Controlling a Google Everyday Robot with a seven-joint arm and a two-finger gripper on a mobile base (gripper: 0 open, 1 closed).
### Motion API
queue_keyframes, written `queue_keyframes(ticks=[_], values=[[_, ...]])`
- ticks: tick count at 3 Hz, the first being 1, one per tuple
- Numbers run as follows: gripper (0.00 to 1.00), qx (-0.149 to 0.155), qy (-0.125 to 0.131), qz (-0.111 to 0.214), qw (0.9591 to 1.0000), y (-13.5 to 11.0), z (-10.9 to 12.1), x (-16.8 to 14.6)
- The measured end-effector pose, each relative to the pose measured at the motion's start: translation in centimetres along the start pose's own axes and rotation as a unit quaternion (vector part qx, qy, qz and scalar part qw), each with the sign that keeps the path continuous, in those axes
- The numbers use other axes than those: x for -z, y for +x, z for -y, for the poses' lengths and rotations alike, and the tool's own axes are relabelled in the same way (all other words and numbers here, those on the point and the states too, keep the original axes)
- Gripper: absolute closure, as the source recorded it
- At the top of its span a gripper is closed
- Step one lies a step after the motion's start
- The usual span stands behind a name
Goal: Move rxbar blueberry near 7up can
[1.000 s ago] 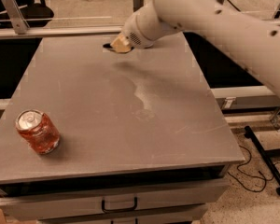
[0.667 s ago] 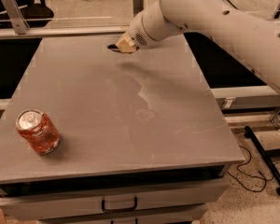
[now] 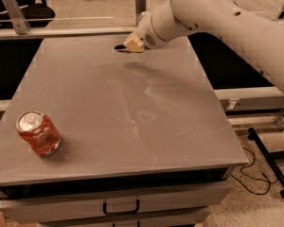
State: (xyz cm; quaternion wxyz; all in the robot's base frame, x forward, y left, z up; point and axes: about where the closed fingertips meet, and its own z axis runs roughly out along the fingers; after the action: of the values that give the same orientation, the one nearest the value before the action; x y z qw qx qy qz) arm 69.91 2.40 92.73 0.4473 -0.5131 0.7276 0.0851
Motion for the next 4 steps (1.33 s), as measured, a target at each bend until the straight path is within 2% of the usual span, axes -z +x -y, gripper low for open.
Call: queue_keyframes(ticks=[1, 3, 4], values=[[1.00, 0.015, -0.001, 0.011, 0.9998, 2.1, 2.3, 1.0], [1.00, 0.032, -0.012, 0.020, 0.9992, 5.8, 5.9, 1.0], [0.85, 0.033, -0.005, 0.012, 0.9994, 8.0, 8.0, 1.0]])
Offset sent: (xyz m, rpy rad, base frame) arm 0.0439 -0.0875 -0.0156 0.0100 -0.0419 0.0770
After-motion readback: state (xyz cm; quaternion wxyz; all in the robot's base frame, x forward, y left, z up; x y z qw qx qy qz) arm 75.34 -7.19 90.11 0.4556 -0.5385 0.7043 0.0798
